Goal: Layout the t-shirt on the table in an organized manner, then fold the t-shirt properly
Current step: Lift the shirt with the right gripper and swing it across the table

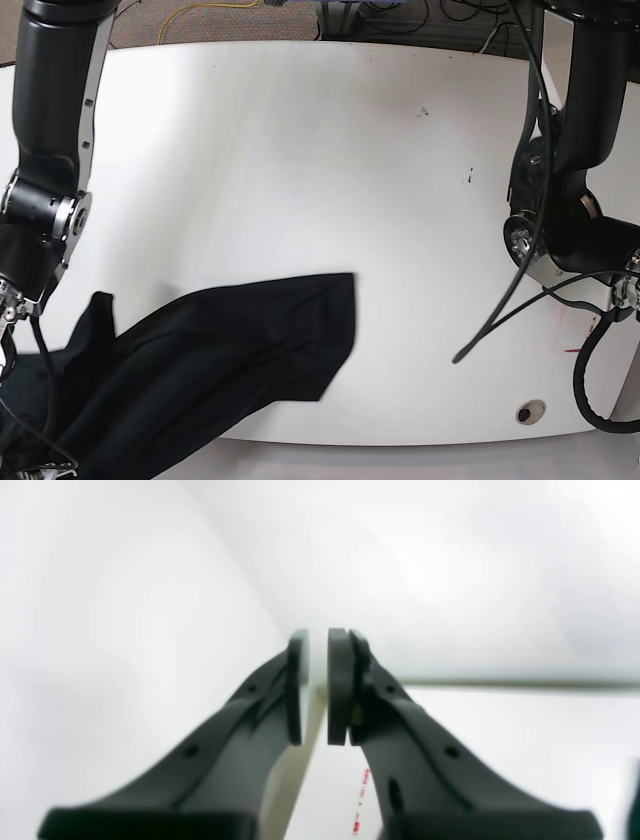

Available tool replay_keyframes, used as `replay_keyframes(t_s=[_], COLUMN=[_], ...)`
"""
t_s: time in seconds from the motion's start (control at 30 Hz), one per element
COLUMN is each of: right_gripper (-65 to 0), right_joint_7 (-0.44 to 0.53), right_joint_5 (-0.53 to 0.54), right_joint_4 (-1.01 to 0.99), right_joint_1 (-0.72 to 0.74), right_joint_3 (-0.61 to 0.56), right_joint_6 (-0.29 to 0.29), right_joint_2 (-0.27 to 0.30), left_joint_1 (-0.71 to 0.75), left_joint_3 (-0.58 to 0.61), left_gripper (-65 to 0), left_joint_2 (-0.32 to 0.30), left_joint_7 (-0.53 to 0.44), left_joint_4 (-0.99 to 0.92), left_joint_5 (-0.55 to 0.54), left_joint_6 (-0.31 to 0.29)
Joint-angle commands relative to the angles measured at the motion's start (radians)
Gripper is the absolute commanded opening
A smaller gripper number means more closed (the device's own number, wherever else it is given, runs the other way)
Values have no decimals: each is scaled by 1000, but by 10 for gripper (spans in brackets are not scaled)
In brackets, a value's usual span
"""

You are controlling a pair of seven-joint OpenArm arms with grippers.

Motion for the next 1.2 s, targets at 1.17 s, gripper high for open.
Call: replay_keyframes(t_s=[1.17], right_gripper=[-650], right_joint_7=[-162], right_joint_5=[39], right_joint_4=[445], right_joint_1=[-100], right_joint_3=[-113], right_joint_6=[-2], right_joint_2=[-225], left_joint_1=[421], left_joint_3=[-36], left_gripper=[-600], left_joint_2=[47], left_joint_7=[-74], left_joint_4=[17], left_joint_5=[-15], left_joint_6=[-1])
